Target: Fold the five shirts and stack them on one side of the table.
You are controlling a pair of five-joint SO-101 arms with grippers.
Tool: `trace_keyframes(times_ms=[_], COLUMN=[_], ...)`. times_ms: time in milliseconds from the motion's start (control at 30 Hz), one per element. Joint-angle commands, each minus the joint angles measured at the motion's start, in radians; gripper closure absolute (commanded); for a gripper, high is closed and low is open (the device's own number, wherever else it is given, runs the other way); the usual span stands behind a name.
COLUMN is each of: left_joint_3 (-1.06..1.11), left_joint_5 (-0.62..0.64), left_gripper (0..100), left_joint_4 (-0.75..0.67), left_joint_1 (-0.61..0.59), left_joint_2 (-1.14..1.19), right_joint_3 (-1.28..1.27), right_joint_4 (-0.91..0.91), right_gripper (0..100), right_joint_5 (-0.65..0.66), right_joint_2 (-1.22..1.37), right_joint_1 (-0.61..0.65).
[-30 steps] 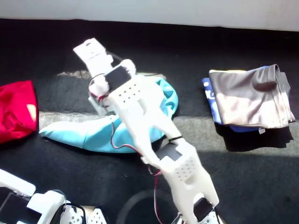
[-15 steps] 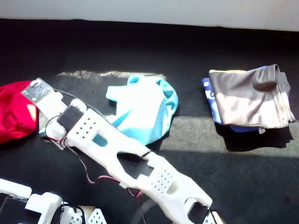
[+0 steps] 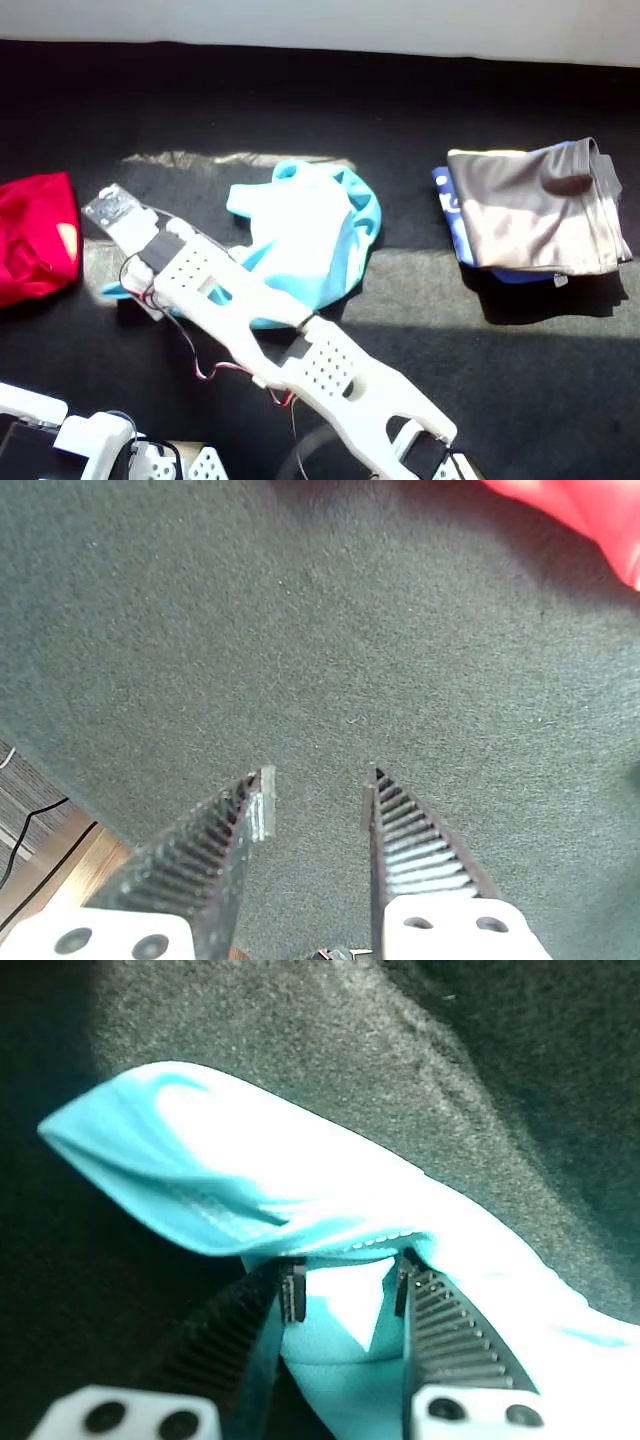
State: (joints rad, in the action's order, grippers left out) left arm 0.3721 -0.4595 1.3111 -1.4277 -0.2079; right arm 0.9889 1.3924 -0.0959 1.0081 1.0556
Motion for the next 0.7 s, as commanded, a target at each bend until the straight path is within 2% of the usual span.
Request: trace_keyframes(times_ms=[0,33,200,467,667], left_joint_3=[-0.022,-0.019,-0.015,-0.013,-0.013], left_joint_5=[-0.009,-0.009,-0.009,-0.005,-0.005], left_gripper=[84,84,84,84,84], left_joint_4=[-0.012,-0.012,-0.012,-0.012,-0.012], left_joint_1=[0.030,0.035,0.056,0.148,0.170], left_joint_2=[-0.035,-0.035,-0.033,-0.033,-0.033], right_joint_3=[0.041,0.041,0.059,0.265,0.335], right_joint_4=[-0.010,-0.010,0.018,0.159,0.203], right_gripper=[94.3,99.7,99.1,99.2,99.2], right_joint_5=[0.074,0.100,0.123,0.124,0.124], right_joint_2=[-0.008,-0.008,-0.041,-0.147,-0.145], right_joint_1=[-0.041,-0.047,-0.102,-0.251,-0.323])
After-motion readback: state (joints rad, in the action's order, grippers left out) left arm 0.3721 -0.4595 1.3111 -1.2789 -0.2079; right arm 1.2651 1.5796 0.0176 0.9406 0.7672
